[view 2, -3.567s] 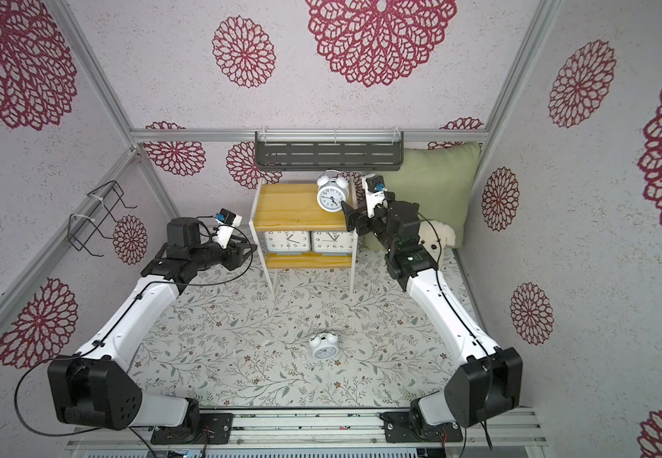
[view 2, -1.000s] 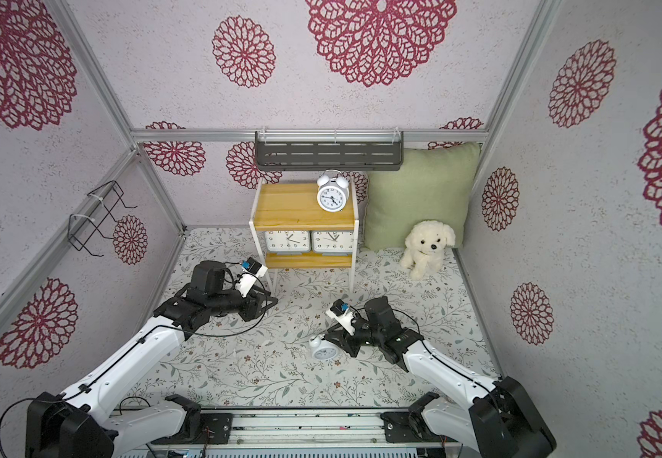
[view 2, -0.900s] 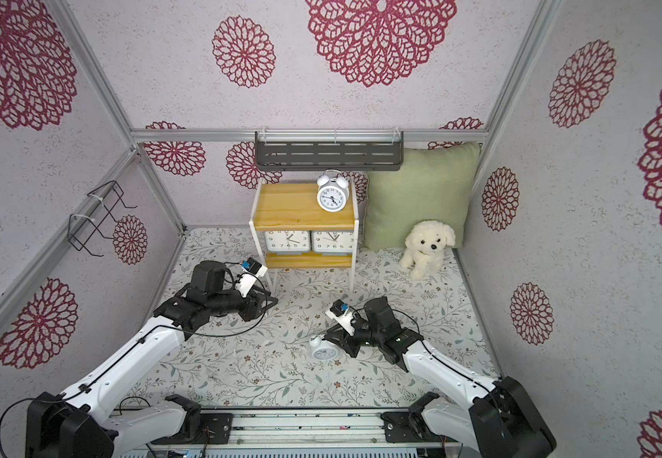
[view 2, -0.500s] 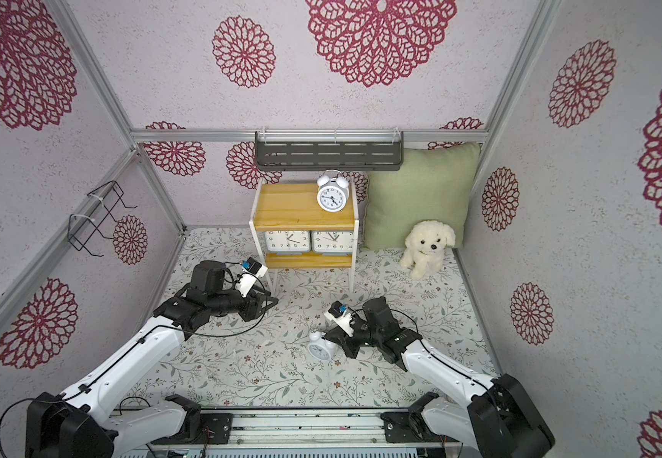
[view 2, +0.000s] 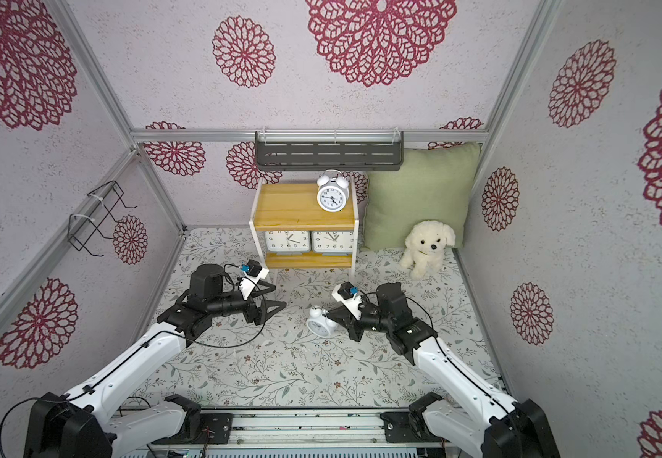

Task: Place the alarm clocks on the shelf by style
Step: Pick up the alarm from the center of the board.

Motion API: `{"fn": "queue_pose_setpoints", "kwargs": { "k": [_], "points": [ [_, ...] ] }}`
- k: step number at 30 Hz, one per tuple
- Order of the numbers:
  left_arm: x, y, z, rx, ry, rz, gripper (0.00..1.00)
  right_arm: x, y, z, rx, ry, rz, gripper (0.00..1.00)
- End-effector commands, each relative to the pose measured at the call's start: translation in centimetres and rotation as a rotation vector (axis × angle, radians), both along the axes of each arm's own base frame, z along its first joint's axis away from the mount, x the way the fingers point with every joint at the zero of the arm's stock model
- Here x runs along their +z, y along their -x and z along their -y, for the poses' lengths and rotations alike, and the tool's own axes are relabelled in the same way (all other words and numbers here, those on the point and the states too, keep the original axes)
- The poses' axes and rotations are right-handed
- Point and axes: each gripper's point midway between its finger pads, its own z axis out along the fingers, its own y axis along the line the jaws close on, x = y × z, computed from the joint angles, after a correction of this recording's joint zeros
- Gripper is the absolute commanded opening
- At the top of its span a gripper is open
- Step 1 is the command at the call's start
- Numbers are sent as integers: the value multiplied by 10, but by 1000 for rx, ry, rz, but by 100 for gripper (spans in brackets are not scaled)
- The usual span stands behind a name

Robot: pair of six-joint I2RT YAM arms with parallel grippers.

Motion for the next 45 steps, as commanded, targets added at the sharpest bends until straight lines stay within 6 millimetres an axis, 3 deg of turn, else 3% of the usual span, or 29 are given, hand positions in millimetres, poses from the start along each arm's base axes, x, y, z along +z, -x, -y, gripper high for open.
{"fn": "queue_pose_setpoints", "kwargs": {
  "k": [1,7,13,34,45],
  "points": [
    [20,13,16,-186,39,130,82,54,6,-3,120,-88,105,0],
    [16,23,25,-343,-13,176,82,84,11,-9,238,-90,153,0],
    [15,18,33,-378,-50,168,83,96,10,-14,296,-88,161,0],
    [11,24,59,-509,-89,99,84,99,7,-19,316,-75,177,0],
    [13,23,68,-520,-89,81,78,100,9,-21,325,-77,181,0]
  ]
}}
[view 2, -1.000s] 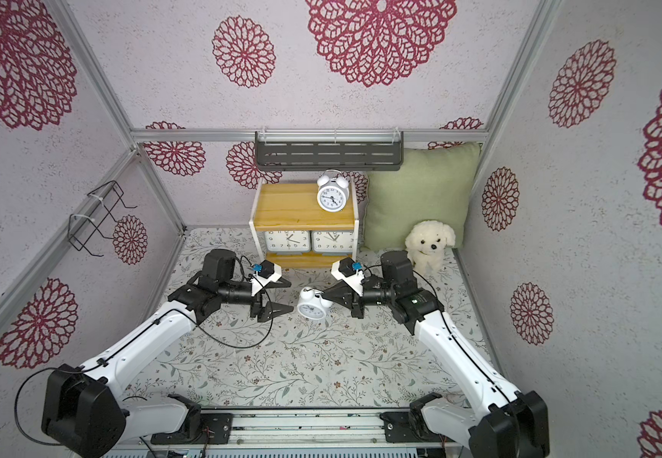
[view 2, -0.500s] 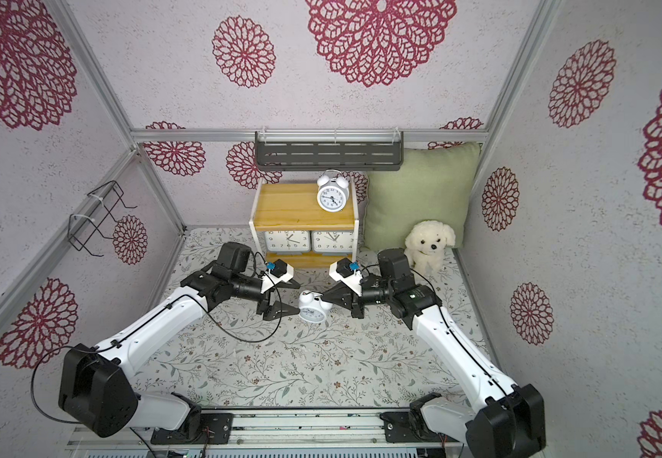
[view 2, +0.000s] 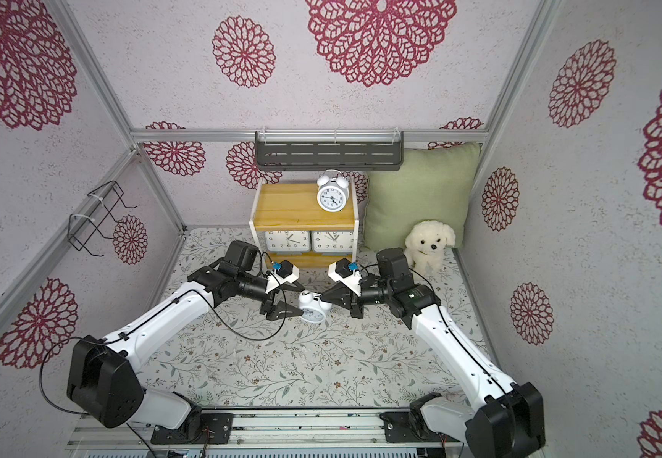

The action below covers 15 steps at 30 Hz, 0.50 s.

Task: Place the alarm clocks on the shelf by style
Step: Pick up the alarm from the center of the board.

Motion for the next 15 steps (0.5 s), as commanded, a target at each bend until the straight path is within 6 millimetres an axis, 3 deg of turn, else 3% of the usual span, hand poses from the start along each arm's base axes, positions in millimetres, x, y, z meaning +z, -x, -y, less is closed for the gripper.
{"fn": "queue_pose_setpoints", "kwargs": {
  "k": [1,10,15],
  "points": [
    [3,5,6,-25,3,-20,78,30,5,-4,49,-59,89,0],
    [-2,12,11,-56,-14,-29,74,31,6,-4,45,-59,91,0],
    [-3,13,10,-62,-32,-49,51,31,4,-4,34,-55,95,0]
  ]
}}
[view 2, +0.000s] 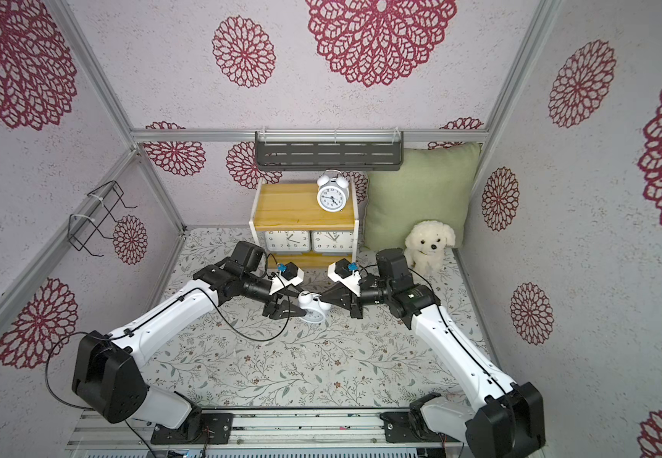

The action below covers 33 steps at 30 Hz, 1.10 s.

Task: Place the alarm clocks on the shelf by style
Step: Pick up the alarm from the center of the board.

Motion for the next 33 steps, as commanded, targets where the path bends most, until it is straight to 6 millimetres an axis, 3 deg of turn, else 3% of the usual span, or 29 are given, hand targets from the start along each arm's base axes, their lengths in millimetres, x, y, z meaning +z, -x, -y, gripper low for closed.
{"fn": "queue_pose_setpoints", "kwargs": {
  "k": [1,3,6,10,12,18,24,28,33],
  "points": [
    [3,4,3,-22,-7,-14,46,31,4,-4,35,-57,92,0],
    [6,4,2,-19,-9,-12,38,30,2,-3,25,-53,90,0],
    [11,4,1,-10,-5,3,36,29,-3,-2,-3,-48,91,2],
    [20,2,-2,14,8,22,34,33,-7,0,-46,-64,112,26],
    [26,1,-4,37,17,34,32,38,-10,2,-75,-82,126,45],
    [53,-17,-18,195,81,72,31,60,-29,16,-223,-141,165,72],
    [109,-37,-43,399,223,154,31,87,-60,55,-473,-239,217,77],
    [147,-45,-58,481,298,154,32,89,-85,82,-649,-267,218,78],
    [195,-59,-72,597,386,176,32,87,-108,95,-748,-281,205,78]
  ]
}}
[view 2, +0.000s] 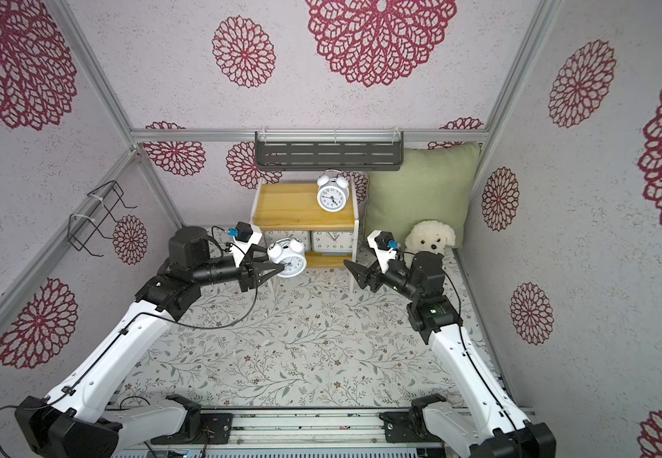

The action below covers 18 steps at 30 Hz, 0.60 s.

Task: Place the alarm clocks on the shelf by style
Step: Pick up the alarm from the center of the board, then place the alarm on the shelf.

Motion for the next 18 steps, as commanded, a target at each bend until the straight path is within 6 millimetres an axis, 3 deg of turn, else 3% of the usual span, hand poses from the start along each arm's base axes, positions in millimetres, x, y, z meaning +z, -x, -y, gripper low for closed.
{"fn": "queue_pose_setpoints", "kwargs": {
  "k": [1,8,18],
  "points": [
    [62,-11,-12,102,127,86,32,21,-18,13,-102,-68,47,78],
    [104,-52,-29,256,217,65,33,18,-47,17,-173,-72,42,76],
    [112,-100,-40,344,212,30,33,6,-72,13,-197,-62,17,72]
  ]
}}
